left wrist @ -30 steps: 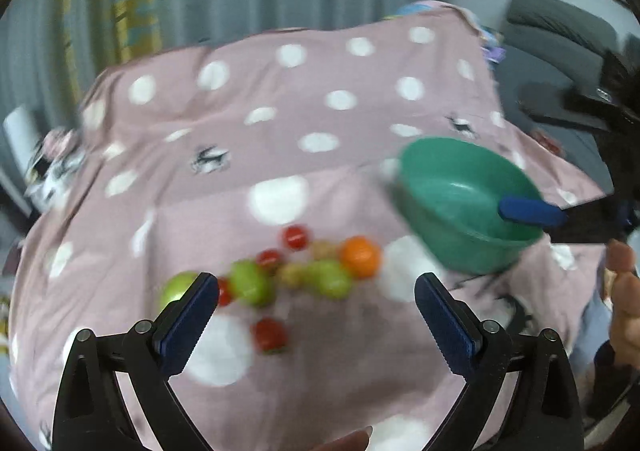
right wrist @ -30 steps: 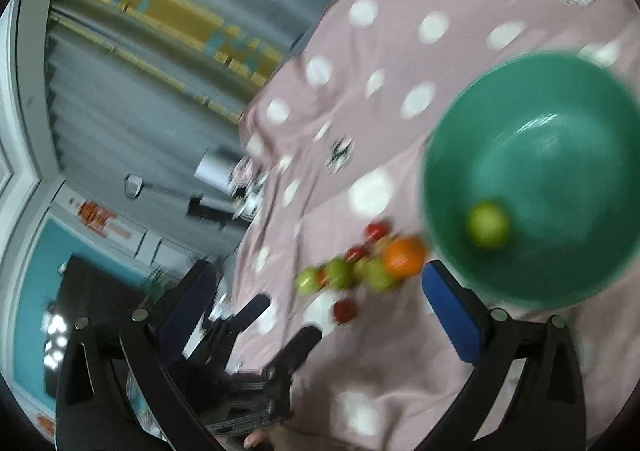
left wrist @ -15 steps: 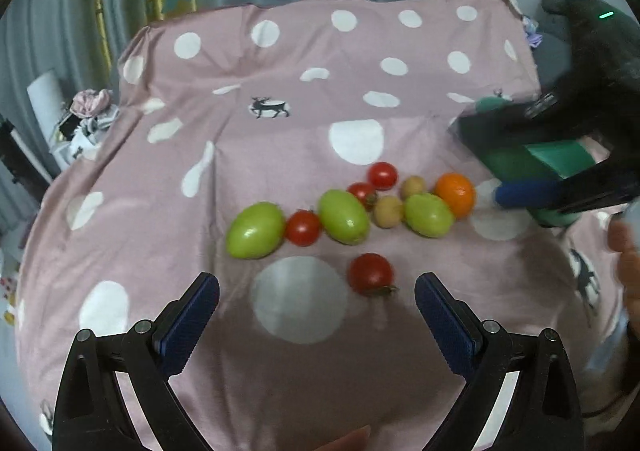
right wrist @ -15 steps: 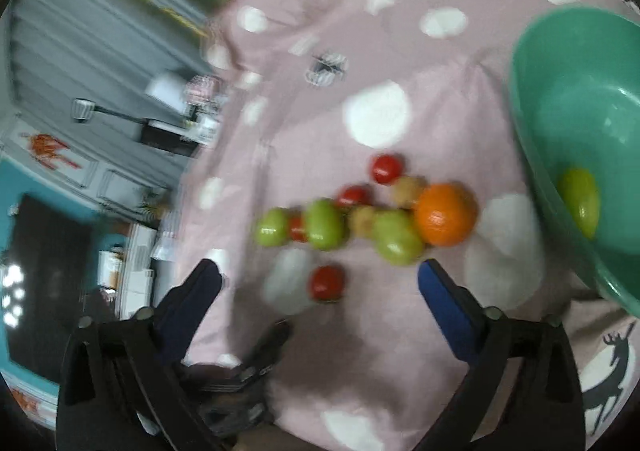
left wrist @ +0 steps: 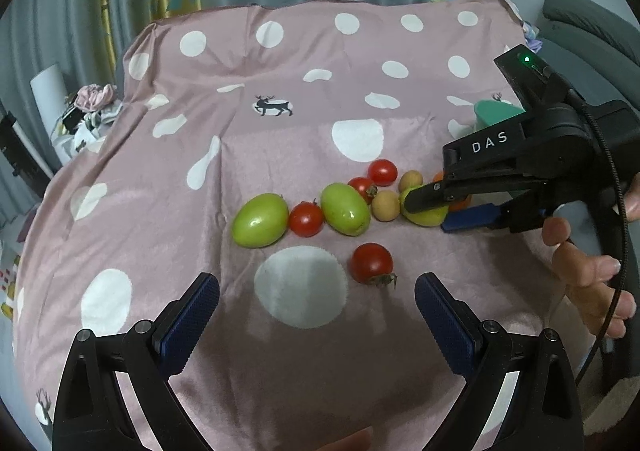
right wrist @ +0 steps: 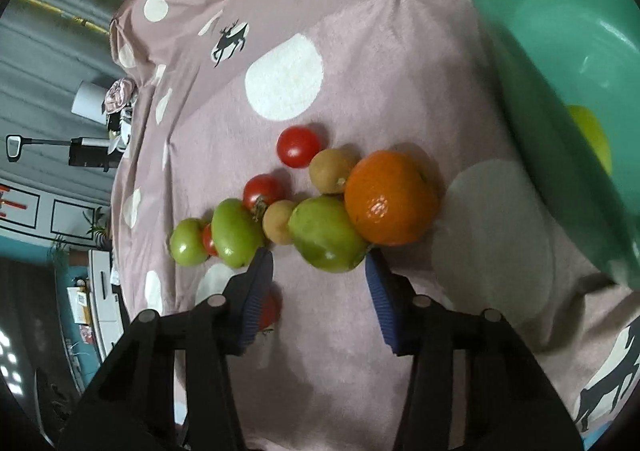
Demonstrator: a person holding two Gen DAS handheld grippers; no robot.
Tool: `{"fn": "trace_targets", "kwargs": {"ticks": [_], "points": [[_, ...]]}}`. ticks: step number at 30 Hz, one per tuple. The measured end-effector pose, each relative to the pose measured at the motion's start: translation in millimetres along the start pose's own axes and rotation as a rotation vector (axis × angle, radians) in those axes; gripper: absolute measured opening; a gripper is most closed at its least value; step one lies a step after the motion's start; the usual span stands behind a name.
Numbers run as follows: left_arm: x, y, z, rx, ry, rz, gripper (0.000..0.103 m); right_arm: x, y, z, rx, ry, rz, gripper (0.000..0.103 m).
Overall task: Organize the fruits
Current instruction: 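Move the right tool back to the fruit row toward another green tomato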
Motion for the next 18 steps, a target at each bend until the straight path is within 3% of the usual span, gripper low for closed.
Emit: {"fn": "trace_targets", "kwargs": {"ticks": [6, 10, 18], "points": [[-0.7, 2.1, -0.3, -0.004, -0.005, 0.001, 0.098, 5.9, -8.7, -2.1, 0.041, -0.031, 0.072, 0.05], [2.4, 4.1, 3.6, -0.017, -0.025, 0.021, 0.098, -0.1, -8.9, -2.1, 0.049, 0.051, 0.027, 0.044], [0.4, 4.5, 3.2, -0.005, -0.041, 0.034, 0.098, 10.6, -11.0, -8.4, 0.086, -0.003, 0.086, 0.044]]}}
Point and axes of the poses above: each gripper's, at about its wrist camera, not at the fingertips, and z roughly the way its jaws point, x to its right, y to its underside, the point moved 7 cm from there along z, roughly the way its jaws point, and after that the axes turned 9 degrees about -x, right-handed, at the moved point
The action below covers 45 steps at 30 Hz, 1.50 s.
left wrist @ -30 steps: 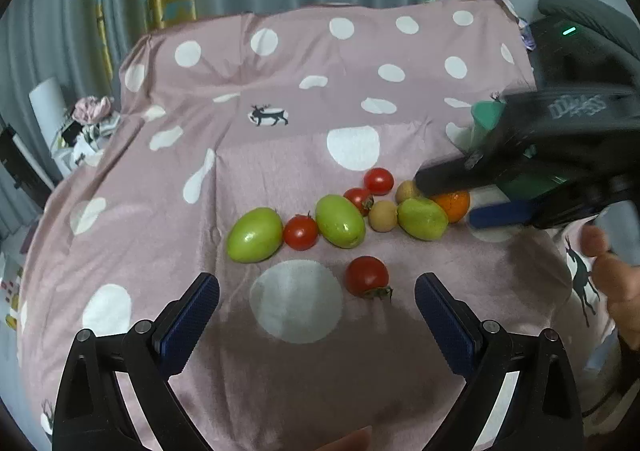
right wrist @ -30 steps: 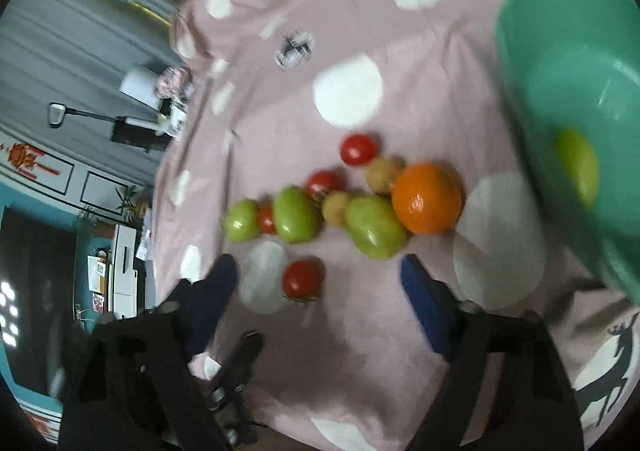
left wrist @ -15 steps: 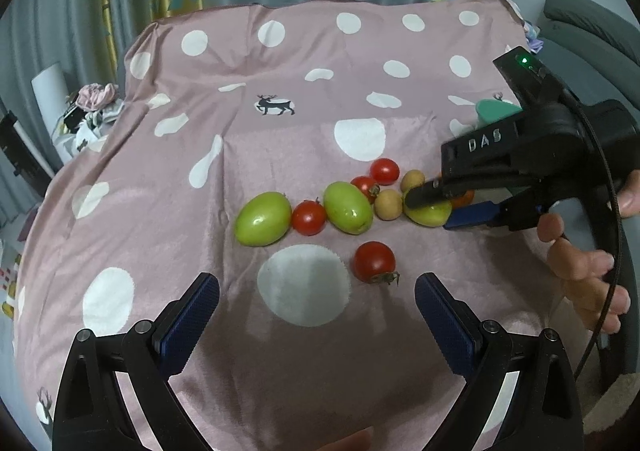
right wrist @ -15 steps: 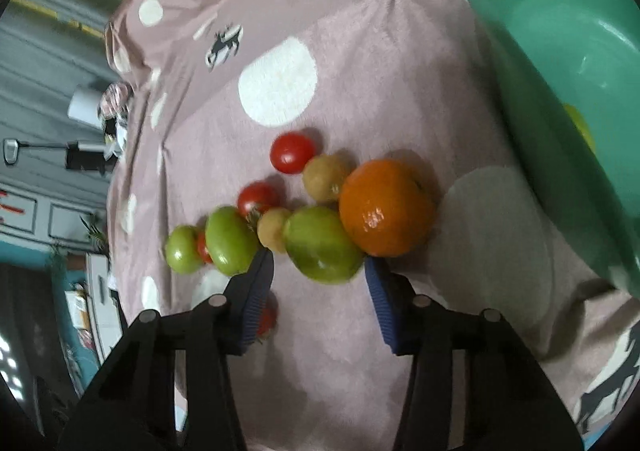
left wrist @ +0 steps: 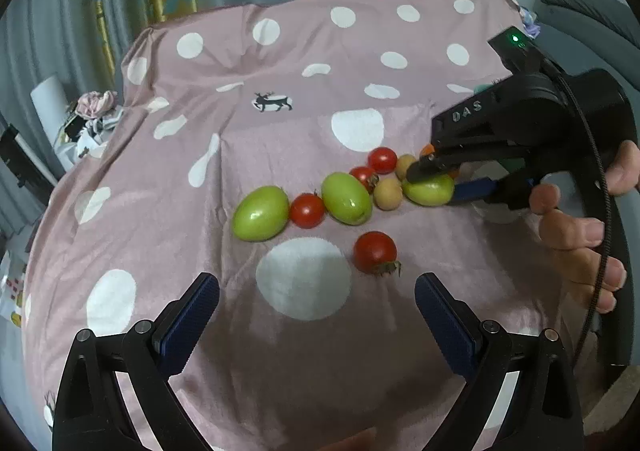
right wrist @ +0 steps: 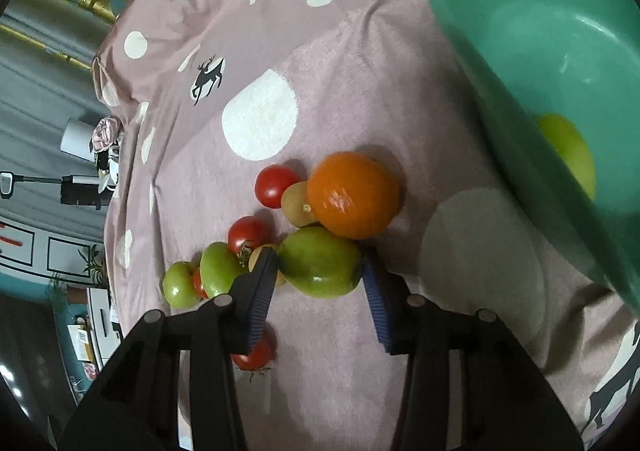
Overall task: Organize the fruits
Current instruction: 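Move the right tool back to the fruit row toward another green tomato, then close the right tool on the green tomato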
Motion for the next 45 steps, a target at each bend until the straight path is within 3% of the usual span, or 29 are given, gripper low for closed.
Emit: {"fn": "trace_targets", "kwargs": {"ticks": [6, 9, 10, 15, 17, 21, 24, 27, 31, 37, 45], "points": [[4.0, -3.7, 0.2, 0.028, 0.018, -0.015, 0.096, -11.3, 18.8, -4.5, -0.068, -0.105, -0.048, 0.044], [12.8, -3.4, 1.5, 0.02, 0.068, 0.007, 0.084, -24.7, 36.3, -6.6, -0.111, -0.148, -0.1, 0.044], [14.4, -3.2, 3.6, 0.007, 0.089, 0.008, 0.08, -27.9, 40.8, -6.9, -0.122, -0.159, -0.112, 0.044], [18.2, -5.1, 7.1, -0.033, 0.254, -0.057, 0.078, -38.5, 62.3, -8.5, -0.158, -0.22, -0.164, 0.044], [18.1, -8.2, 3.9, -0.029, 0.34, -0.101, 0.069, -41.3, 65.1, -5.8, -0.173, -0.229, -0.17, 0.044], [17.5, -8.5, 8.7, -0.05, 0.377, -0.13, 0.064, -42.9, 64.6, -3.7, -0.187, -0.265, -0.151, 0.044], [18.2, -10.4, 10.4, -0.071, 0.467, -0.182, 0.063, -45.5, 67.9, -5.3, -0.192, -0.282, -0.164, 0.044], [19.7, -11.5, 8.3, -0.061, 0.477, -0.18, 0.063, -53.5, 72.8, -8.1, -0.208, -0.326, -0.18, 0.044], [17.6, -12.3, 5.2, -0.048, 0.497, -0.206, 0.063, -61.8, 76.2, -11.1, -0.196, -0.32, -0.222, 0.044], [15.8, -13.4, 4.9, -0.04, 0.527, -0.214, 0.045, -62.5, 76.2, -6.9, -0.2, -0.315, -0.216, 0.044], [18.2, -13.3, 0.9, -0.023, 0.495, -0.208, 0.044, -59.7, 77.6, -8.0, -0.197, -0.341, -0.213, 0.044]]}}
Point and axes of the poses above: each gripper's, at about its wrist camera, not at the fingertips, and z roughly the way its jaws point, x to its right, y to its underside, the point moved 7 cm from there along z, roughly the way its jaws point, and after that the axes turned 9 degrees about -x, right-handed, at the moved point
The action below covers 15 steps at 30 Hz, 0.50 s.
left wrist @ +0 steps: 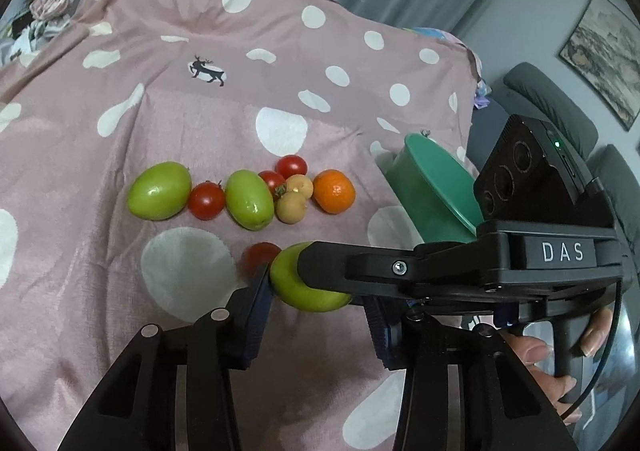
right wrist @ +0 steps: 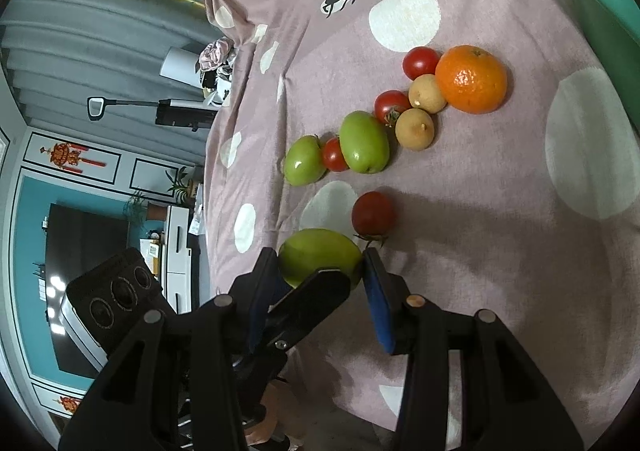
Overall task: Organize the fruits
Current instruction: 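Close the right tool on the green tomato, then carry the green tomato with the right tool over the green bowl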
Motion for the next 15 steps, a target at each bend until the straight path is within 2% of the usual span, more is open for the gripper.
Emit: {"fn": "trace_targets", "kwargs": {"ticks": [6, 11, 15], "points": [[21.7, -4.4, -7.1, 0.025, -0.003, 0.056, 0.044, -5.8, 5.5, -22.0, 0.038, -0.019, -0.041, 0.044], [64.4, -16.7, -1.9, 0.037, 0.006, 0.129, 0.044, 0.6, 5.9, -63.6, 0.113, -0.028, -0.065, 0.044], [103.5, -33.9, 18.7, 0.015, 0.023, 0.194, 0.044, 20.1, 0.0, -101.1, 0.186, -0.034, -0.039, 0.044]]}}
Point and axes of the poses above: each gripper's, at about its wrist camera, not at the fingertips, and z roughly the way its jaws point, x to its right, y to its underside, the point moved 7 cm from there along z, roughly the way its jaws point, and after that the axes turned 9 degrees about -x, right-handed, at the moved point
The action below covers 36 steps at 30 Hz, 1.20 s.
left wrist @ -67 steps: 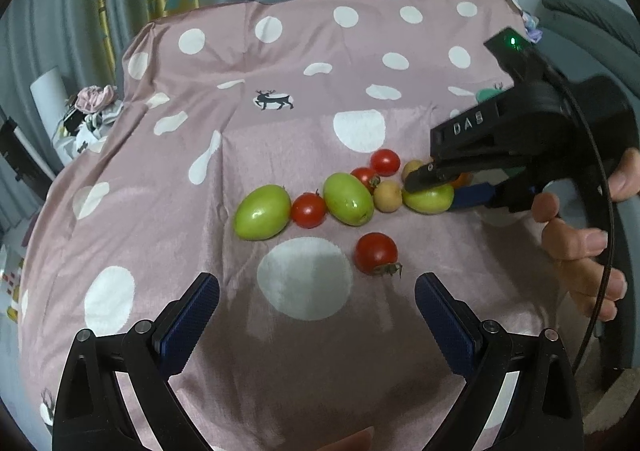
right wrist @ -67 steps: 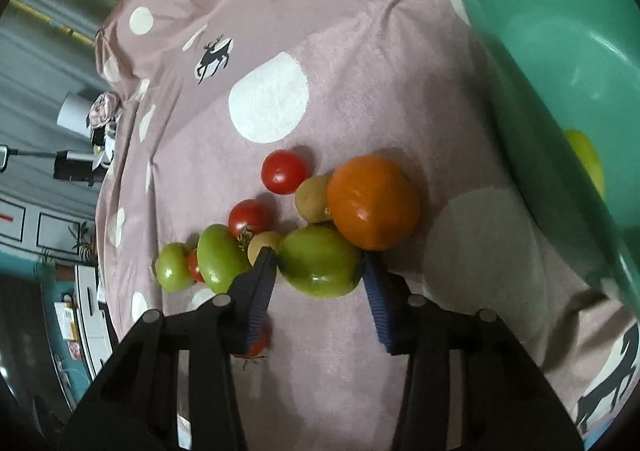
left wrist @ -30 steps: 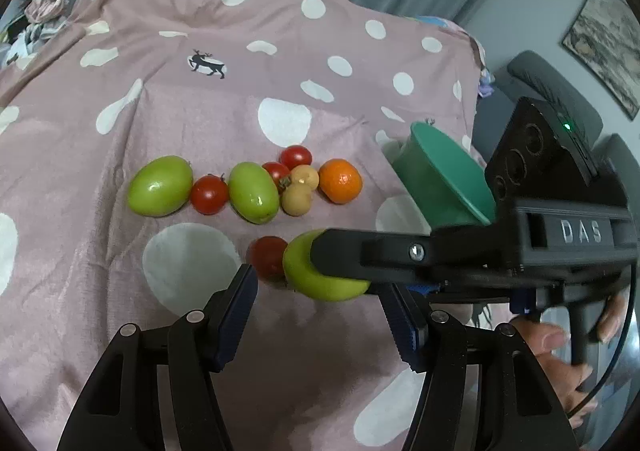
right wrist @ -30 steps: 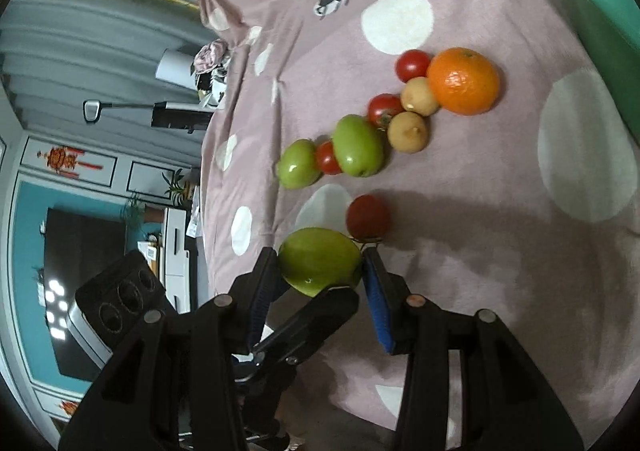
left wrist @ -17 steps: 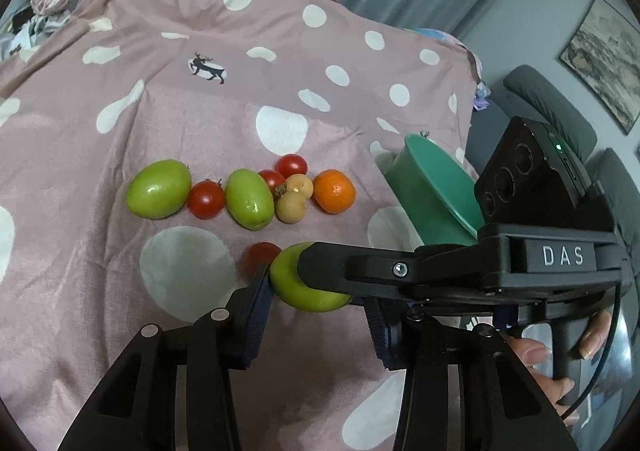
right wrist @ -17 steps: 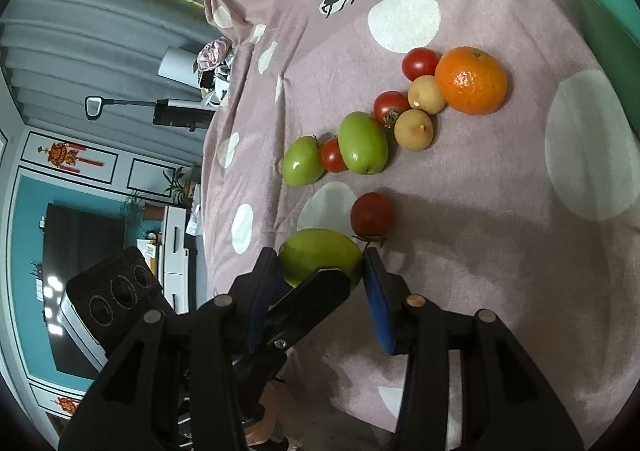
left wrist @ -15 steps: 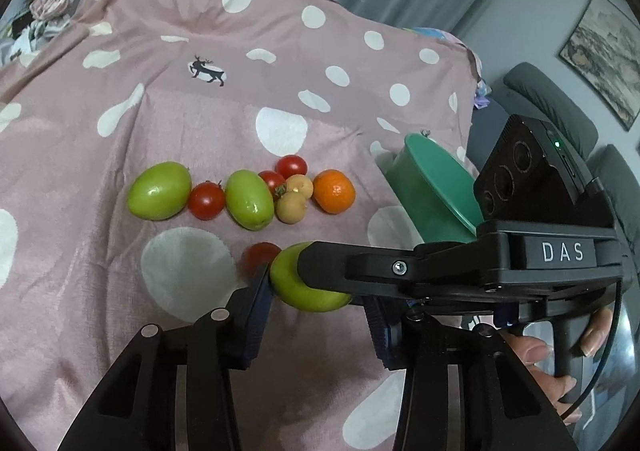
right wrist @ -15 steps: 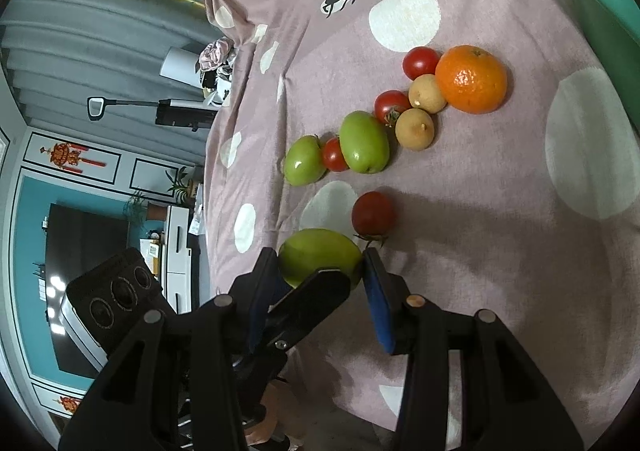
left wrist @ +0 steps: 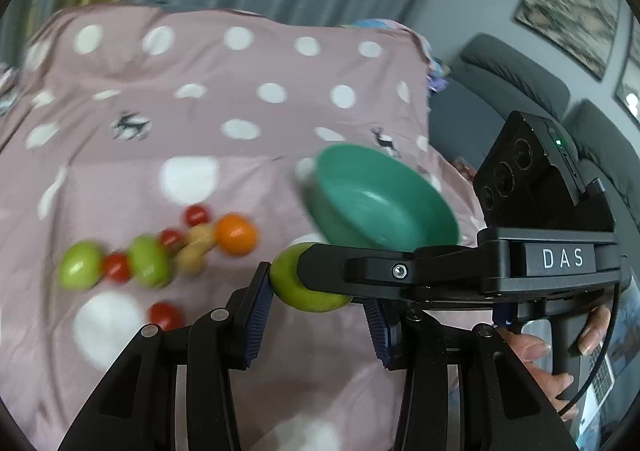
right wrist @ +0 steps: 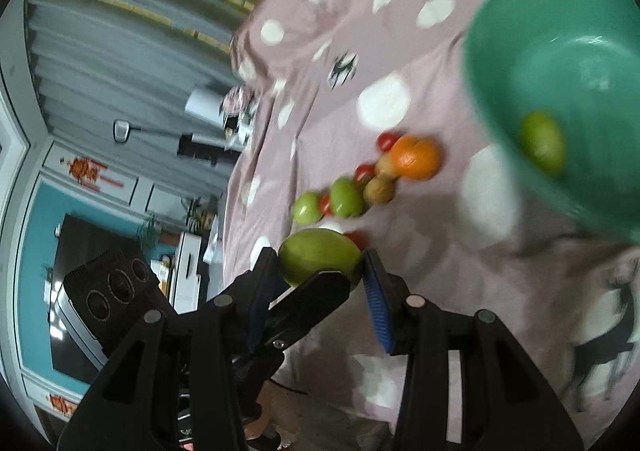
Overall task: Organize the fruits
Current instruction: 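Carry the green tomato with the right tool over the green bowl, then open the right tool to release the green tomato into the bowl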
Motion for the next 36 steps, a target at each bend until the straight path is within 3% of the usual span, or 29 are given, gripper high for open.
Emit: {"fn": "trace_targets", "kwargs": {"ticks": [5, 7, 13, 23, 26, 27, 29, 31, 33, 36], "points": [[49.3, -34.9, 41.5, -0.018, 0.034, 0.092, 0.044, 34.6, -23.5, -52.9, 0.124, -0.002, 0.044, 0.044], [67.3, -42.8, 65.2, -0.061, 0.054, 0.128, 0.044, 56.9, -29.5, -70.0, 0.167, -0.003, 0.092, 0.044], [98.0, -53.6, 113.8, -0.119, 0.135, 0.151, 0.044, 102.4, -36.6, -104.7, 0.256, 0.077, 0.181, 0.045], [113.0, -51.9, 127.0, -0.132, 0.155, 0.15, 0.044, 124.6, -32.0, -122.2, 0.286, 0.067, 0.237, 0.046], [109.5, -47.8, 128.4, -0.16, 0.17, 0.132, 0.046, 124.0, -31.3, -125.3, 0.311, 0.106, 0.251, 0.045], [109.8, -48.2, 130.6, -0.17, 0.159, 0.133, 0.051, 122.6, -30.5, -126.7, 0.32, 0.123, 0.256, 0.051], [106.6, -44.3, 128.0, -0.191, 0.117, 0.148, 0.072, 120.4, -31.8, -131.2, 0.342, 0.104, 0.259, 0.063], [104.1, -41.6, 118.0, -0.172, 0.087, 0.153, 0.085, 111.2, -30.8, -135.9, 0.36, 0.051, 0.248, 0.088], [101.9, -40.4, 106.2, -0.142, 0.078, 0.155, 0.086, 100.8, -30.5, -140.9, 0.382, 0.035, 0.23, 0.102], [91.8, -35.3, 82.0, -0.122, 0.083, 0.153, 0.096, 83.5, -27.7, -150.1, 0.434, 0.045, 0.19, 0.103]]}}
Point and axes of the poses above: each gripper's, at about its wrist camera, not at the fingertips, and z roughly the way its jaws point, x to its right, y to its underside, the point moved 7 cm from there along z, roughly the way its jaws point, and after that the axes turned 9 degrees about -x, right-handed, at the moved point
